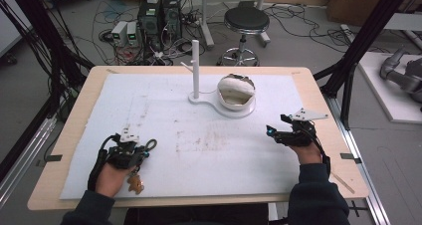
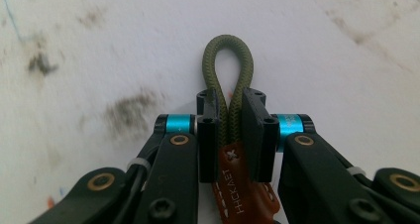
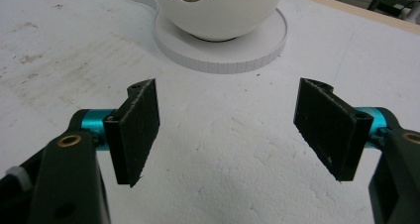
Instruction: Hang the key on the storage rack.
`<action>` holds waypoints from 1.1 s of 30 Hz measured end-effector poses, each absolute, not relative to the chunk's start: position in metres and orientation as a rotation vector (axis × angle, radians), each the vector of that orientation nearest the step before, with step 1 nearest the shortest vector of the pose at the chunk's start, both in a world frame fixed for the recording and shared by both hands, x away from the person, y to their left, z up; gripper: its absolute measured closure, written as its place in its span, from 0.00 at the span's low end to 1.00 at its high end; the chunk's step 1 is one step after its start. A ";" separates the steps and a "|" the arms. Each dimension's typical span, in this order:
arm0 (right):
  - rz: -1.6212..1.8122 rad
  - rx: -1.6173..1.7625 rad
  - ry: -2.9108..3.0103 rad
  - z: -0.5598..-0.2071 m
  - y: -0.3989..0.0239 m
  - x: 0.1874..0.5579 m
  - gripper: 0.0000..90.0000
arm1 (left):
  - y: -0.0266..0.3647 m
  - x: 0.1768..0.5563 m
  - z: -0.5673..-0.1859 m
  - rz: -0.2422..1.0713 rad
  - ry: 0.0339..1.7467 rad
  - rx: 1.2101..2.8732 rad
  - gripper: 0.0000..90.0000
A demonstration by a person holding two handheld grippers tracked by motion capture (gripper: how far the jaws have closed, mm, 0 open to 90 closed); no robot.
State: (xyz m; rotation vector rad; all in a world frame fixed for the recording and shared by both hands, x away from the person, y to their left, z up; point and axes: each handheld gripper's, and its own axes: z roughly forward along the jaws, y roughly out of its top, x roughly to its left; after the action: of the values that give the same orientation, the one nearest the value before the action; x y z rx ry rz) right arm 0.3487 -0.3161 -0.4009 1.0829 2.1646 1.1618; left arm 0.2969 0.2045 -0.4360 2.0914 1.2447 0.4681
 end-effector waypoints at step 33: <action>1.188 1.098 2.136 -0.399 -0.321 0.347 0.29 | 0.215 0.316 -0.387 0.473 1.165 1.698 0.79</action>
State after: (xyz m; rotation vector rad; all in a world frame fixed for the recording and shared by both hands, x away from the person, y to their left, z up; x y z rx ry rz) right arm 0.3467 -0.3212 -0.3990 1.0980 2.1361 1.1882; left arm 0.3161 0.2148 -0.3867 1.6978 1.1652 0.4734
